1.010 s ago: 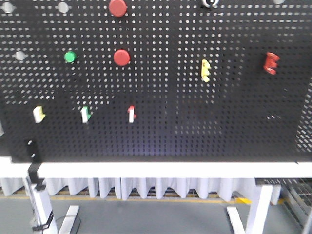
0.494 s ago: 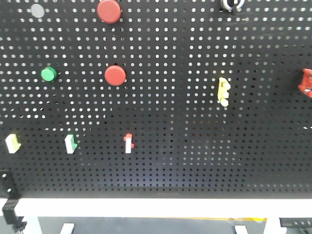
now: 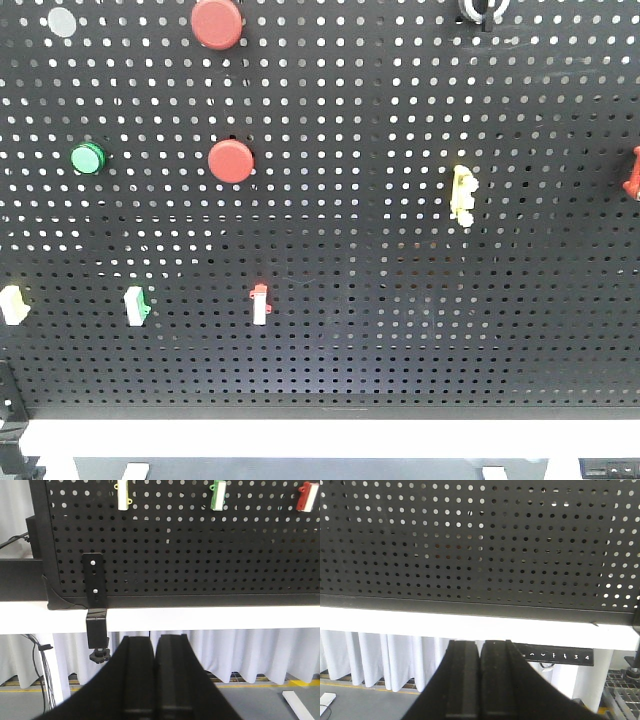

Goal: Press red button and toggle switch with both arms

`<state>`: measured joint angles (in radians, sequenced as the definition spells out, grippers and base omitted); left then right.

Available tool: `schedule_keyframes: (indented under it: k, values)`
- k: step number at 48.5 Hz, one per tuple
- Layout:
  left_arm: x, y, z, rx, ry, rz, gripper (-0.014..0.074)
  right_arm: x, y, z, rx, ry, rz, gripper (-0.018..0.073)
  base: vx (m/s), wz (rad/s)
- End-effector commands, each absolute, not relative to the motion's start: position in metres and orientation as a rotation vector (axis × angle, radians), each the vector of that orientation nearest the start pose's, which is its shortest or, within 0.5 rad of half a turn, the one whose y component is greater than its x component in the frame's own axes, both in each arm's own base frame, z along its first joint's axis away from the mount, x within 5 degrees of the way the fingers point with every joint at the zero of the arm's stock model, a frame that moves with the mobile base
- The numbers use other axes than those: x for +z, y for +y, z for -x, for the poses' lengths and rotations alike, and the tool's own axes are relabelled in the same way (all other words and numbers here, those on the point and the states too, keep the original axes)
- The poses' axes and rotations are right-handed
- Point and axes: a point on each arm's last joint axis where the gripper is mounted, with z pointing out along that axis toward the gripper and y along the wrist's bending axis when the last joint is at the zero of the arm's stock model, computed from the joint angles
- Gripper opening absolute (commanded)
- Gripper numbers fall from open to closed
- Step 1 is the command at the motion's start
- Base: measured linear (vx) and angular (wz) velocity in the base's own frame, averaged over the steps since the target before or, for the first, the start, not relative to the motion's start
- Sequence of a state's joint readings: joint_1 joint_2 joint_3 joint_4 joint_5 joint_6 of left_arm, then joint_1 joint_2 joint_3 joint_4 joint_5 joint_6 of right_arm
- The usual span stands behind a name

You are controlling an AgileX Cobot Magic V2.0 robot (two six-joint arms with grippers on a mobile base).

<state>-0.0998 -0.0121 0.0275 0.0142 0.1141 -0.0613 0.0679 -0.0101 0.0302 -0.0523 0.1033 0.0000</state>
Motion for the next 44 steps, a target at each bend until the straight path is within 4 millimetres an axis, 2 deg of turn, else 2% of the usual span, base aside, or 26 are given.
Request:
schedule_keyframes:
  k: [1,7,13,20,23,27,29,30,33,34,35,39,42,44]
  values:
    - [0.190,-0.006,-0.057,-0.124,1.553,-0.036,0.0002,0.199,0.004,-0.056,0.000,1.517,0.099,-0.0003,0.00,0.00]
    - [0.192,-0.006,-0.057,-0.125,1.545,-0.035,0.0002,0.200,0.004,-0.056,0.000,1.502,0.098,-0.0003,0.00,0.00]
    - [0.199,-0.006,-0.056,-0.129,1.461,-0.034,0.0002,0.213,0.004,-0.054,0.009,1.362,0.095,-0.0003,0.00,0.00]
    - [0.231,-0.005,-0.049,-0.182,1.218,0.004,0.0002,0.239,0.005,-0.047,0.053,1.178,0.064,-0.0003,0.00,0.00]
    - [0.253,-0.005,-0.044,-0.200,1.171,0.013,0.0002,0.256,0.004,-0.043,0.081,1.163,0.043,-0.0003,0.00,0.00]
    - [0.285,-0.004,-0.040,-0.191,1.152,0.002,0.0002,0.294,0.004,-0.036,0.057,1.134,0.057,-0.0003,0.00,0.00]
    - [0.306,-0.004,-0.039,-0.195,1.149,-0.001,0.0002,0.312,0.004,-0.034,0.041,1.129,0.067,-0.0003,0.00,0.00]
    - [0.325,-0.005,-0.039,-0.196,1.139,-0.006,0.0002,0.319,0.004,-0.036,0.030,1.139,0.074,-0.0003,0.00,-0.01]
    - [0.365,-0.005,-0.041,-0.153,1.118,-0.047,0.0002,0.354,0.004,-0.037,-0.004,1.121,0.095,-0.0003,0.00,-0.01]
    - [0.374,-0.006,-0.047,-0.127,1.145,-0.069,0.0002,0.366,0.004,-0.039,-0.018,1.118,0.104,-0.0003,0.00,0.00]
    - [0.394,-0.007,-0.049,-0.094,1.139,-0.094,0.0002,0.377,0.004,-0.042,-0.031,1.123,0.111,-0.0003,0.00,0.00]
    - [0.436,-0.010,-0.077,0.021,1.236,-0.178,0.0002,0.414,0.004,-0.057,-0.040,1.149,0.108,-0.0003,0.00,0.00]
    - [0.463,-0.012,-0.095,0.038,1.294,-0.185,0.0002,0.435,0.004,-0.068,-0.029,1.178,0.093,-0.0003,0.00,0.01]
    - [0.474,-0.013,-0.110,0.035,1.330,-0.182,0.0002,0.448,0.004,-0.077,-0.019,1.190,0.083,-0.0003,0.00,0.01]
